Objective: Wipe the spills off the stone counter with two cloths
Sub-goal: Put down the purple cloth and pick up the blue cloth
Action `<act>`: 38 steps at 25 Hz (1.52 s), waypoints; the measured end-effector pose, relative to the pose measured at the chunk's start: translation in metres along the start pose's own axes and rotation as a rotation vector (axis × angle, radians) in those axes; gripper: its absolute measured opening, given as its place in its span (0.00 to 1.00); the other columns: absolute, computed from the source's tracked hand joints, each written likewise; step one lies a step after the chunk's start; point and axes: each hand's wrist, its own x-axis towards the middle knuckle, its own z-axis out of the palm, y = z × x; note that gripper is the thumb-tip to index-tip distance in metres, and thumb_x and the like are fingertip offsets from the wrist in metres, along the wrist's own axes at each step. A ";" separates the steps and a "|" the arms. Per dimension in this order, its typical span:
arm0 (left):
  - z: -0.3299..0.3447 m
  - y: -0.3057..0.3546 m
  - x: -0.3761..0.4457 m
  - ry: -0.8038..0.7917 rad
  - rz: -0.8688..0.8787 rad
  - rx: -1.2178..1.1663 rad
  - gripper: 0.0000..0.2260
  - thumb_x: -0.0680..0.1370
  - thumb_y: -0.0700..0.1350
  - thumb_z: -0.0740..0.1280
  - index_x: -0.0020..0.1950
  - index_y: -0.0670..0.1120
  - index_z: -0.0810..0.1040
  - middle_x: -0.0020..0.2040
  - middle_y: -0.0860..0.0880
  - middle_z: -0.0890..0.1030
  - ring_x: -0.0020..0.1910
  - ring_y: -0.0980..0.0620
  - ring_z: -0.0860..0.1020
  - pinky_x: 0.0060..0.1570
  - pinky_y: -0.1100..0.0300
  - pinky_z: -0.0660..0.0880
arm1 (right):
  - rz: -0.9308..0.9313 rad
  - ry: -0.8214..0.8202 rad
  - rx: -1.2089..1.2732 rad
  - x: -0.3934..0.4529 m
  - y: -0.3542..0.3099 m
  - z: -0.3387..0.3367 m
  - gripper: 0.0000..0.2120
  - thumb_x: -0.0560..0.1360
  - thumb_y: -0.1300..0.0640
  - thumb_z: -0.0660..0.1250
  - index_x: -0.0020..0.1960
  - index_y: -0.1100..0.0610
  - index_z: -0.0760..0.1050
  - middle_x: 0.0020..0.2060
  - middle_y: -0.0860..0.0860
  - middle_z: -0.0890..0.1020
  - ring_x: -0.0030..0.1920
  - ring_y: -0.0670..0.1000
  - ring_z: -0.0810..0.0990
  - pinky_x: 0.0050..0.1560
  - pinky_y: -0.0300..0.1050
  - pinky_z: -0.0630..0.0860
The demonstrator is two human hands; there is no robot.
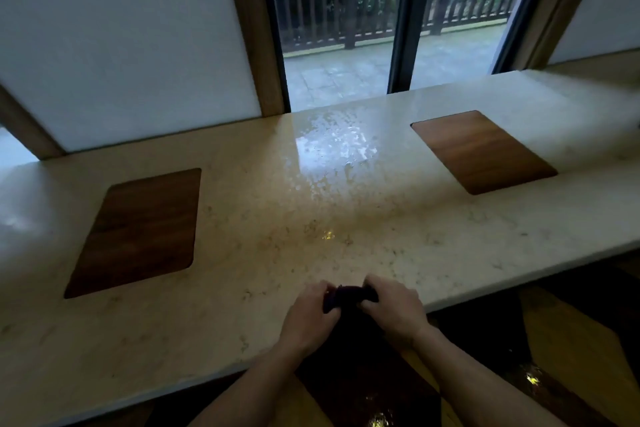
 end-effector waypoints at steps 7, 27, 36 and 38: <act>0.042 0.137 0.074 -0.197 0.132 -0.073 0.09 0.74 0.47 0.67 0.53 0.57 0.78 0.49 0.54 0.82 0.50 0.56 0.80 0.53 0.51 0.79 | 0.064 0.001 0.317 -0.015 0.128 -0.132 0.07 0.76 0.54 0.69 0.50 0.48 0.72 0.46 0.46 0.81 0.42 0.43 0.81 0.39 0.39 0.80; 0.287 0.552 0.210 -0.484 0.736 -0.281 0.09 0.79 0.43 0.65 0.54 0.56 0.76 0.50 0.55 0.81 0.51 0.54 0.78 0.51 0.52 0.77 | 0.537 1.022 0.476 -0.139 0.450 -0.366 0.09 0.76 0.62 0.70 0.52 0.49 0.78 0.46 0.42 0.80 0.47 0.42 0.78 0.40 0.31 0.72; 0.391 0.681 0.311 -0.640 0.813 -0.319 0.09 0.78 0.46 0.66 0.57 0.58 0.75 0.52 0.55 0.80 0.53 0.54 0.78 0.55 0.46 0.78 | 0.758 1.147 0.592 -0.105 0.570 -0.448 0.09 0.79 0.56 0.67 0.48 0.42 0.76 0.46 0.43 0.80 0.46 0.42 0.78 0.37 0.33 0.73; 0.414 0.700 0.321 -0.667 0.806 -0.316 0.09 0.78 0.46 0.66 0.56 0.58 0.75 0.52 0.56 0.80 0.52 0.55 0.78 0.55 0.46 0.78 | 0.774 1.179 0.645 -0.104 0.594 -0.455 0.09 0.79 0.58 0.66 0.48 0.44 0.76 0.47 0.44 0.79 0.46 0.42 0.77 0.34 0.30 0.73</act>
